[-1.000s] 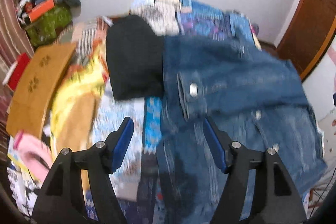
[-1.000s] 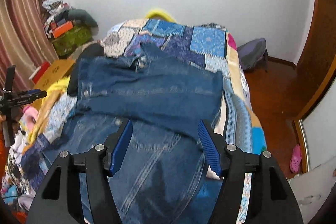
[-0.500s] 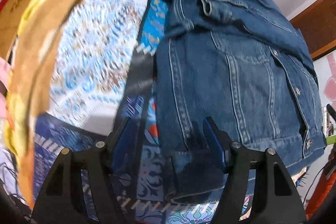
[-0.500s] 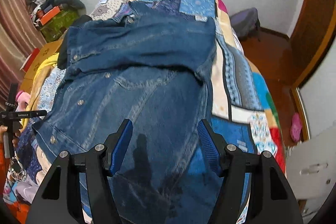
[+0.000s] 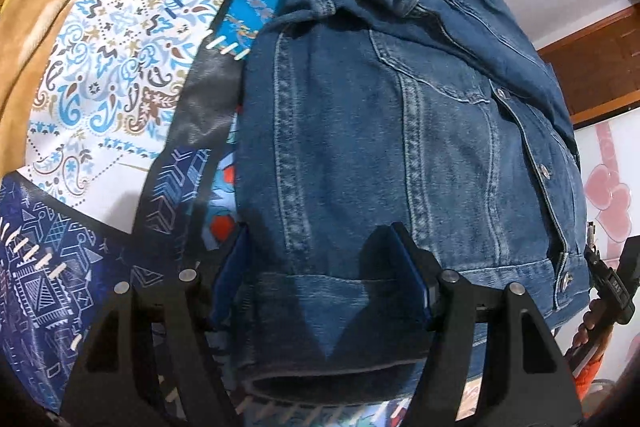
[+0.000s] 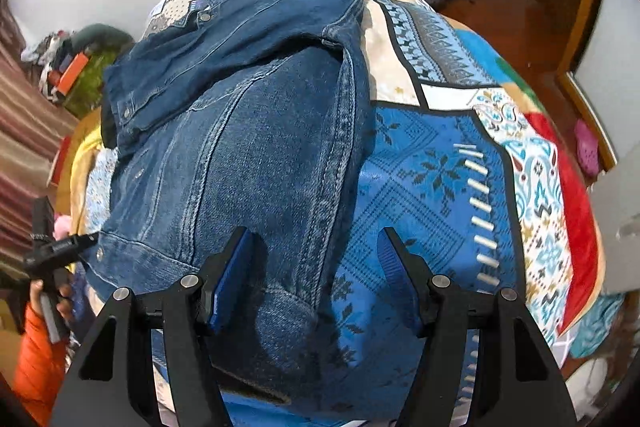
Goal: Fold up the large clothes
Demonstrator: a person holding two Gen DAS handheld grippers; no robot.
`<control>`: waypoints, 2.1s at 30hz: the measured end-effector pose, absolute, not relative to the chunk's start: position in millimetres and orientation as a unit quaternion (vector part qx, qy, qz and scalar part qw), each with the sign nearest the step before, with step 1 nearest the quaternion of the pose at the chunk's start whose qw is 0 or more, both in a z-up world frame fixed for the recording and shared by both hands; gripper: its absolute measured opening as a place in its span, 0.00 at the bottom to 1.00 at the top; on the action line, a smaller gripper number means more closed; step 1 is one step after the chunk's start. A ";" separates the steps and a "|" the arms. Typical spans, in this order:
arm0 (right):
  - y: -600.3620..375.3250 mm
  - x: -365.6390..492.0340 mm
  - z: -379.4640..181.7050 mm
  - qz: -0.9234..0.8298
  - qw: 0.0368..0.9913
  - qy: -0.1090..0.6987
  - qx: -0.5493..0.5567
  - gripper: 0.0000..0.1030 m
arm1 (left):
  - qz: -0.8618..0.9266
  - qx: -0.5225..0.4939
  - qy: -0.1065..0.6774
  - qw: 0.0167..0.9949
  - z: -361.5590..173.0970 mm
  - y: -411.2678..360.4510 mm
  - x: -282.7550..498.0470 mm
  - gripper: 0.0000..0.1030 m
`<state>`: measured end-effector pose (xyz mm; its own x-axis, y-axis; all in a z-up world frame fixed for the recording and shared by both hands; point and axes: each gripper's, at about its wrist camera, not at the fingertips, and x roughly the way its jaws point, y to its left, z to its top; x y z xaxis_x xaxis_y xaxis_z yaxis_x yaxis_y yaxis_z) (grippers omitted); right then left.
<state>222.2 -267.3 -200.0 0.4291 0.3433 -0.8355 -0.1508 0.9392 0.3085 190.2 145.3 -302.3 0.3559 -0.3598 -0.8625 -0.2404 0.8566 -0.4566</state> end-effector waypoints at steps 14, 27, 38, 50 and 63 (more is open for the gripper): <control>-245.8 224.4 -199.1 0.186 0.855 0.469 0.120 0.28 | -0.032 -0.283 0.553 0.783 -287.7 157.6 170.7 0.26; -242.8 254.1 -141.3 0.253 0.862 0.415 0.143 0.11 | -0.073 -0.240 0.437 0.864 -168.3 147.1 193.0 0.14; -216.1 341.9 -85.3 0.242 0.904 0.344 0.072 0.10 | -0.067 -0.221 0.349 0.908 -97.2 167.9 292.6 0.13; -220.2 492.7 -161.7 0.153 0.889 0.420 0.097 0.10 | 0.030 -0.126 0.401 0.907 -167.8 174.9 438.8 0.14; -230.4 491.5 -171.2 0.149 0.861 0.475 0.105 0.34 | 0.029 -0.055 0.440 0.896 -190.8 152.3 435.8 0.37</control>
<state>491.5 -230.4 -171.2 0.5035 0.3572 -0.7867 -0.1572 0.9332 0.3231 435.8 152.3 -190.8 0.6117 0.0032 -0.7911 -0.1002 0.9922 -0.0735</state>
